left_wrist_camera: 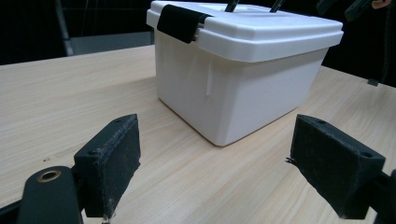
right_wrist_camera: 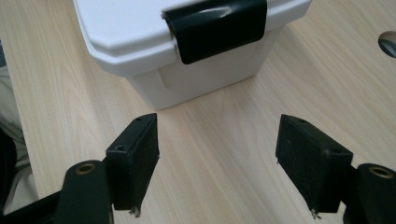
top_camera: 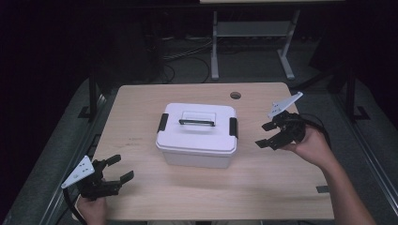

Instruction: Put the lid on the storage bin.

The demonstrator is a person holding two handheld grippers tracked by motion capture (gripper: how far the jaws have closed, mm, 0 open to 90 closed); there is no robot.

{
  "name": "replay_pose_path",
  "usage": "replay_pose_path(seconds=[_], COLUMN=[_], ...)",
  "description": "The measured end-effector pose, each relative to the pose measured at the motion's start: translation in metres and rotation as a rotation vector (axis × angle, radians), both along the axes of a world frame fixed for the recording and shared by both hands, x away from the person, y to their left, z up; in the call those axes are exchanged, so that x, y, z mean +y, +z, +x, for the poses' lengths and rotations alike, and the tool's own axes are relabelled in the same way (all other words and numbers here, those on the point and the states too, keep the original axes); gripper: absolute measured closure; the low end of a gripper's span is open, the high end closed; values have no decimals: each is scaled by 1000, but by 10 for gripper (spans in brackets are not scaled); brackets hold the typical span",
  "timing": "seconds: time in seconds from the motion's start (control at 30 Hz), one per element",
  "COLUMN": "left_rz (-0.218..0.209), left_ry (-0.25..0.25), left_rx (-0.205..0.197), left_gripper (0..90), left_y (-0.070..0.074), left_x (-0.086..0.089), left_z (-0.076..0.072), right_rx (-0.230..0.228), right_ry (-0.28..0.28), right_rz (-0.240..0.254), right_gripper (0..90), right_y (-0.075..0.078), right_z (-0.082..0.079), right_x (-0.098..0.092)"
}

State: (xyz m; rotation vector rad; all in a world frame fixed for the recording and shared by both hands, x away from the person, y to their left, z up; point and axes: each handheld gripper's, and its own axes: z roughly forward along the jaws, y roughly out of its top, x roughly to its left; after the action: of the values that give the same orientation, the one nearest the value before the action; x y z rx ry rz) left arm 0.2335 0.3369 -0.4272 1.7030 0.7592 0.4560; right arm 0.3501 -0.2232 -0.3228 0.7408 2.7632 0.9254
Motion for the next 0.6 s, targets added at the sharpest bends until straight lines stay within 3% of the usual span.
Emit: replay_pose_path(seconds=[0.6], left_rz=[10], left_ry=[-3], left_rx=[0], left_gripper=[157], left_y=[0], left_x=[-2], left_z=[0], right_rx=[20], right_ry=[-30], right_rz=[7], right_gripper=[297], right_y=[-14], right_z=[-10], right_x=[-17])
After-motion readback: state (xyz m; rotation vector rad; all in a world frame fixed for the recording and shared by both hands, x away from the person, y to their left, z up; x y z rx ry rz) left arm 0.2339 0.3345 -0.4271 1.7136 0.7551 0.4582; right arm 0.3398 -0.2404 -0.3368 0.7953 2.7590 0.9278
